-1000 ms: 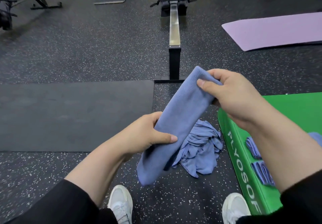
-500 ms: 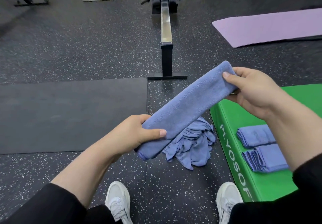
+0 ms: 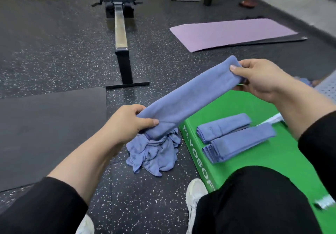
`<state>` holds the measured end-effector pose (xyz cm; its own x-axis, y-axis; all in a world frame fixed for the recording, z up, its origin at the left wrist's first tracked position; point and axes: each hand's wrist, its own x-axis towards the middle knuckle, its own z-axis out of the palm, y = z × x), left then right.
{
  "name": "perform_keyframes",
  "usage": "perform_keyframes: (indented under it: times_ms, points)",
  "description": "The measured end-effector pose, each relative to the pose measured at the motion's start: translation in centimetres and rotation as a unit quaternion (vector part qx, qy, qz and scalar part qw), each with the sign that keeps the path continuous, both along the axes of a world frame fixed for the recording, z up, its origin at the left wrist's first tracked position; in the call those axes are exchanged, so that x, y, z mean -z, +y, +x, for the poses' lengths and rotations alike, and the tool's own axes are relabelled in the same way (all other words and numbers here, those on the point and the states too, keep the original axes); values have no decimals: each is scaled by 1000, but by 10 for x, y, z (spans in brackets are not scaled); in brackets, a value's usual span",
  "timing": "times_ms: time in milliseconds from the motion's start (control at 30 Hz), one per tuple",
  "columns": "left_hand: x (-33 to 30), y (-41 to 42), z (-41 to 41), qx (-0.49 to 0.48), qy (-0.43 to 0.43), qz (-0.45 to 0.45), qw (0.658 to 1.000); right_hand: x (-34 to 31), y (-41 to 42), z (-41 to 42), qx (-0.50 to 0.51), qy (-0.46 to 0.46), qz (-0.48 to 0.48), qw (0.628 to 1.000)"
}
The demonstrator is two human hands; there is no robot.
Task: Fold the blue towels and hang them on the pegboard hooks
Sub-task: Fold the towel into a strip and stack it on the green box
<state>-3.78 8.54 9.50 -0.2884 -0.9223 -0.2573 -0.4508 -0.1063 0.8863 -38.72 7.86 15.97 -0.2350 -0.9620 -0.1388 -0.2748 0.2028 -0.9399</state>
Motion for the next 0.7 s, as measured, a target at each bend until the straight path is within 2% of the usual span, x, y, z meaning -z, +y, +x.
perform_keyframes:
  times_ms: [167, 333, 567, 700]
  points:
    - [21, -13, -68, 2, 54, 38, 998, 10, 14, -71, 48, 52, 35, 997]
    - [65, -23, -134, 8, 105, 97, 990, 68, 7, -133, 98, 87, 93, 987]
    - [156, -50, -207, -12, 71, 142, 987, 162, -21, -205, 104, 166, 177, 964]
    - [200, -63, -238, -7, 19, 146, 989, 209, -37, -237, 92, 263, 215, 936]
